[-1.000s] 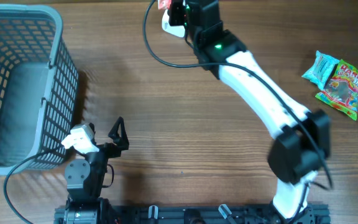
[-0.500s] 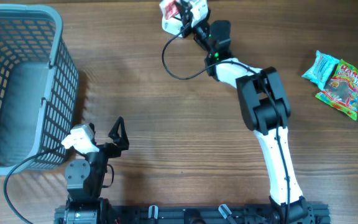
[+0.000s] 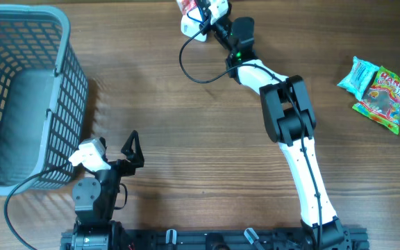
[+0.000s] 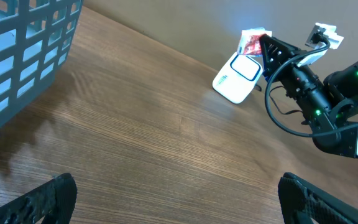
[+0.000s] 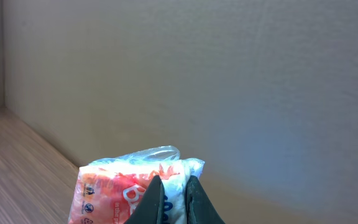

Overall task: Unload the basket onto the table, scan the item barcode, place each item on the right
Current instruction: 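Hold the Kleenex pack up in front of the scanner, then carry the Kleenex pack right and drop it beside the others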

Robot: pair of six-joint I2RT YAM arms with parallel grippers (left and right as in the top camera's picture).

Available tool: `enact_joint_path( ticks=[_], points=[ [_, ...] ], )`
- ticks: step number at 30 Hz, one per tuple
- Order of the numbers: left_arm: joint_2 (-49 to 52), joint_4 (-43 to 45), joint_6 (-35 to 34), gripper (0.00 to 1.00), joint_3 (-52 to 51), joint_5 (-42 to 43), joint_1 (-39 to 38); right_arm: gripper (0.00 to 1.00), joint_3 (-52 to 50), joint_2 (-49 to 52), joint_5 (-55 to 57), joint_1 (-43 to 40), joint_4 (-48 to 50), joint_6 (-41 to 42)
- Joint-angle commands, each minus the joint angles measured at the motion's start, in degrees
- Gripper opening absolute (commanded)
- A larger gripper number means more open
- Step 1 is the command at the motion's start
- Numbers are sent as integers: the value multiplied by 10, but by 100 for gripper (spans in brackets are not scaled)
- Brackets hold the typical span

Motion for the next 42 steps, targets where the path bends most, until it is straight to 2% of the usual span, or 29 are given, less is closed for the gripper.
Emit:
enact_joint_path(
  ticks=[1,2,3,4,6,8,9,13,14,15,16,18,21,22,23,25,26,27,28,30,33,35,38,39,41,42],
  points=[
    [-3,-1,-7,100,-3,7,5,5,14,12,-9,-9,0,-7],
    [-3,-1,-7,100,-3,7,5,5,14,12,-9,-9,1,-3],
    [-3,-1,-7,100,-3,7,5,4,14,12,-9,-10,14,55],
    [-3,-1,-7,100,-3,7,5,4,14,11,-26,-12,42,151],
    [-3,-1,-7,100,-3,7,5,4,14,10,-104,-19,172,267],
    [-3,-1,-7,100,-3,7,5,4,14,1,-121,-28,355,409],
    [-3,-1,-7,100,-3,7,5,4,15,-10,-122,-33,384,497],
    [-3,-1,-7,100,-3,7,5,4,14,-41,-240,-26,384,673],
    [-3,-1,-7,100,-3,7,5,5,15,-48,-250,-23,384,753],
    [-3,-1,-7,100,-3,7,5,5,15,-62,-249,-19,384,871],
    [-3,-1,-7,100,-3,7,5,4,15,-77,-252,-17,384,945],
    [-3,-1,-7,100,-3,7,5,4,15,-121,-246,-12,384,1017],
    [-3,-1,-7,100,-3,7,5,5,15,-215,-137,19,384,1125],
    [-3,-1,-7,100,-3,7,5,5,15,-239,-121,34,376,1094],
    [-3,-1,-7,100,-3,7,5,5,15,-275,-125,60,326,1004],
    [-3,-1,-7,100,-3,7,5,5,15,-353,-143,129,58,727],
    [-3,-1,-7,100,-3,7,5,4,15,-397,-88,165,-141,532],
    [-3,-1,-7,100,-3,7,5,4,15,-442,72,206,-340,354],
    [-3,-1,-7,100,-3,7,5,4,15,-475,305,248,-477,225],
    [-3,-1,-7,100,-3,7,5,4,15,-491,564,273,-622,90],
    [-3,-1,-7,100,-3,7,5,4,14,-492,721,238,-843,72],
    [-3,-1,-7,100,-3,7,5,4,8,-492,770,176,-1018,129],
    [-3,-1,-7,100,-3,7,5,4,-10,-486,740,-9,-1235,277],
    [-3,-1,-7,100,-3,7,5,4,-28,-478,681,-109,-1269,310],
    [-3,-1,-7,100,-3,7,5,4,-59,-465,610,-207,-1245,307],
    [-3,-1,-7,100,-3,7,5,4,-102,-450,506,-292,-1197,259]
  ],
)
